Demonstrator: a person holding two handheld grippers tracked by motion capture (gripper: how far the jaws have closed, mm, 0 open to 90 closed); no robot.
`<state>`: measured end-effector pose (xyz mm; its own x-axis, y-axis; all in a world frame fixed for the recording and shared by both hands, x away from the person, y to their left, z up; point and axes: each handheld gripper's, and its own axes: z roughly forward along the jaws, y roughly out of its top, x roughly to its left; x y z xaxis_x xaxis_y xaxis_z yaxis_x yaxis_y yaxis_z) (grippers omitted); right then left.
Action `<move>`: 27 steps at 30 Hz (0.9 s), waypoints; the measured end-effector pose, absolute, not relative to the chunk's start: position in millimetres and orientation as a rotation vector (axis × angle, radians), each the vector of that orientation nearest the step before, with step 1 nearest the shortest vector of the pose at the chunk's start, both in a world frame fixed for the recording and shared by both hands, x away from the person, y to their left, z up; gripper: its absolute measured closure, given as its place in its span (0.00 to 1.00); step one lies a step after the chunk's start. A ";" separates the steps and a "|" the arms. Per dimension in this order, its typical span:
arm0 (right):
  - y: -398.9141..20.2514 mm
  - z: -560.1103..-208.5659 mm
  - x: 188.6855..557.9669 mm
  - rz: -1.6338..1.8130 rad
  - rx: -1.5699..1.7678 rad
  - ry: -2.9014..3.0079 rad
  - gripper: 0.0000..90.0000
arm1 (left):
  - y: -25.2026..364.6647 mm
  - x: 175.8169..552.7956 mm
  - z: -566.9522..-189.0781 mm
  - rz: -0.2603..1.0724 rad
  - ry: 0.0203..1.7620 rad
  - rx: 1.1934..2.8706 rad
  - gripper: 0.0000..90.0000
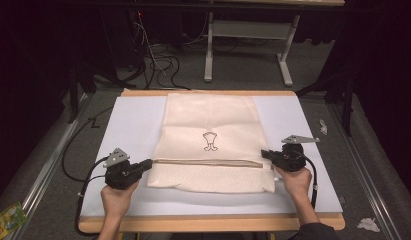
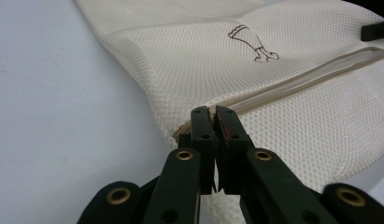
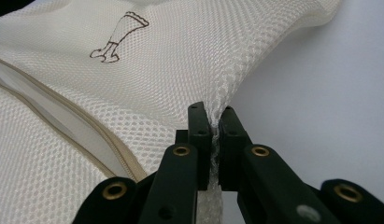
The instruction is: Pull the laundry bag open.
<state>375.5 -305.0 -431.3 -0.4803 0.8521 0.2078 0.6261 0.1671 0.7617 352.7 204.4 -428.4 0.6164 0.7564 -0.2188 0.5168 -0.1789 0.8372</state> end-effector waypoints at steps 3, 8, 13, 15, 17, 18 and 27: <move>-306.3 -430.5 375.6 1.212 1.436 2.167 0.98 | 204.4 353.2 -429.3 0.306 1.030 1.851 0.97; -310.9 -429.6 374.9 1.213 1.442 2.157 0.98 | 202.6 353.6 -430.5 0.298 1.027 1.863 0.97; -314.8 -430.7 376.1 1.212 1.449 2.155 0.98 | 199.6 355.2 -432.2 0.306 1.027 1.897 0.97; -315.7 -430.9 376.9 1.200 1.457 2.155 0.98 | 199.3 355.4 -433.2 0.307 1.030 1.909 0.97; -317.7 -430.3 377.1 1.208 1.469 2.152 0.98 | 198.7 355.2 -433.9 0.307 1.026 1.921 0.97; -317.7 -429.9 376.9 1.205 1.462 2.152 0.98 | 198.4 355.1 -434.4 0.308 1.027 1.927 0.97; -317.7 -433.1 377.2 1.169 1.464 2.169 0.98 | 198.0 353.9 -437.1 0.279 1.028 1.944 0.97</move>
<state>377.2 -317.7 -433.1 -0.4506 0.8694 0.2029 0.6476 0.1619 0.7446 353.9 198.0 -437.1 0.6298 0.7522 -0.1936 0.5511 -0.2571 0.7939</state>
